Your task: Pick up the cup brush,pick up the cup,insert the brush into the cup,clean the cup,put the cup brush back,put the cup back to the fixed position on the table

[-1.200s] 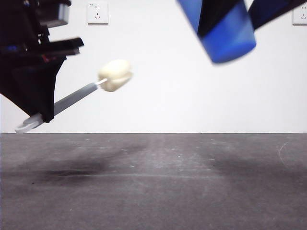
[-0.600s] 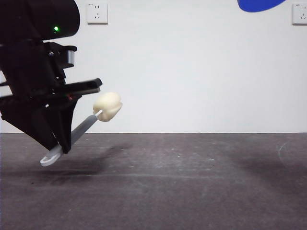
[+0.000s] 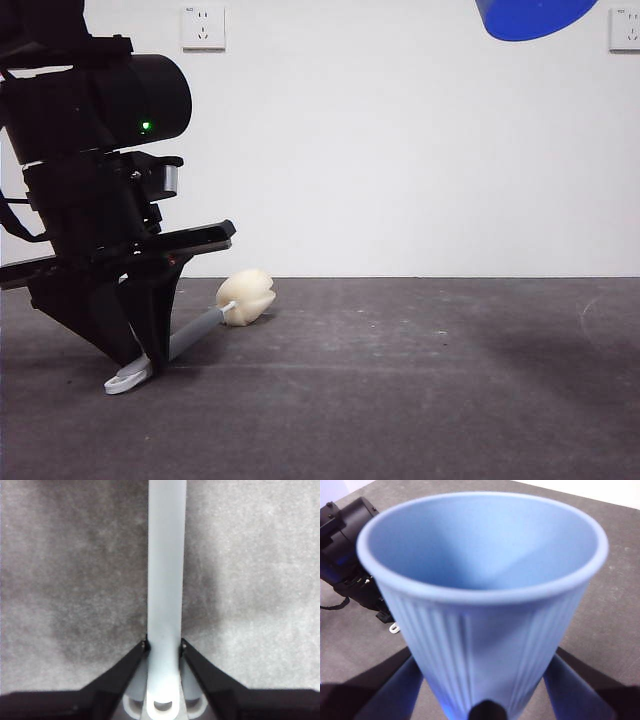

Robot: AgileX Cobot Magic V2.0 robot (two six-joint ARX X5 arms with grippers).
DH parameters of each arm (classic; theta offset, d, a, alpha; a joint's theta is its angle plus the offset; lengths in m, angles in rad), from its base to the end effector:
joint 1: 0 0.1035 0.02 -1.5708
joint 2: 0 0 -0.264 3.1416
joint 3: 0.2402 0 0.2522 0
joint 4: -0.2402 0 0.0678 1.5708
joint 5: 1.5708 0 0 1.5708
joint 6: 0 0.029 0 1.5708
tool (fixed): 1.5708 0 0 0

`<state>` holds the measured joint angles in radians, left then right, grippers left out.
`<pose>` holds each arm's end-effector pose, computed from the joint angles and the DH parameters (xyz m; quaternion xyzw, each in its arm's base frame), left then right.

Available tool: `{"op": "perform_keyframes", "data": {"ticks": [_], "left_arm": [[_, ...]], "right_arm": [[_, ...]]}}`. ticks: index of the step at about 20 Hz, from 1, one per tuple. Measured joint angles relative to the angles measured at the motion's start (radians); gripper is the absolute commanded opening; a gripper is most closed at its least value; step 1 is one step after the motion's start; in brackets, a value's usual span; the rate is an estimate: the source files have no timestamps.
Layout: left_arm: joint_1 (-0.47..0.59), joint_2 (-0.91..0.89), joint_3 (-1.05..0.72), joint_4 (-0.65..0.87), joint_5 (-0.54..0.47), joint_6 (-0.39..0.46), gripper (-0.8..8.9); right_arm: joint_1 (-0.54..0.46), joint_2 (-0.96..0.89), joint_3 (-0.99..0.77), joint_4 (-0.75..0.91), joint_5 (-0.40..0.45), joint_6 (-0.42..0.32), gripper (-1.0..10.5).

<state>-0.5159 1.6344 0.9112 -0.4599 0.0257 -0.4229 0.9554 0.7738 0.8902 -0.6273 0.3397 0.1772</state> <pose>0.2577 -0.1470 0.1602 -0.0356 0.5755 -0.1036 0.8104 0.0948 0.1173 0.3295 -0.0702 0.2267 0.2742 0.9319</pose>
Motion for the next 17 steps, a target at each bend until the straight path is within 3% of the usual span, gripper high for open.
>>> {"op": "perform_keyframes", "data": {"ticks": [3, 4, 6, 7, 14, 17], "left_arm": [[0.000, 0.002, 0.000, 0.005, 0.016, -0.009, 0.06], [0.001, 0.002, 0.000, 0.007, 0.030, -0.014, 0.58], [0.003, 0.005, 0.000, 0.010, 0.063, -0.023, 2.80], [0.003, 0.006, 0.000, 0.010, 0.077, -0.024, 3.38], [-0.006, -0.003, 0.011, -0.008, 0.122, 0.024, 3.49], [-0.002, -0.045, -0.006, -0.064, 0.110, 0.051, 3.49]], "right_arm": [[0.000, 0.011, 0.000, 0.000, 0.000, 0.003, -0.2], [0.000, 0.013, 0.000, 0.000, 0.000, 0.004, -0.2], [0.000, 0.018, 0.000, 0.000, 0.000, 0.007, -0.2], [0.000, 0.022, 0.000, 0.000, 0.000, 0.007, -0.2], [0.000, 0.027, 0.000, 0.023, 0.002, 0.008, -0.2], [0.000, 0.059, 0.000, 0.121, 0.003, 0.007, -0.2]]}}
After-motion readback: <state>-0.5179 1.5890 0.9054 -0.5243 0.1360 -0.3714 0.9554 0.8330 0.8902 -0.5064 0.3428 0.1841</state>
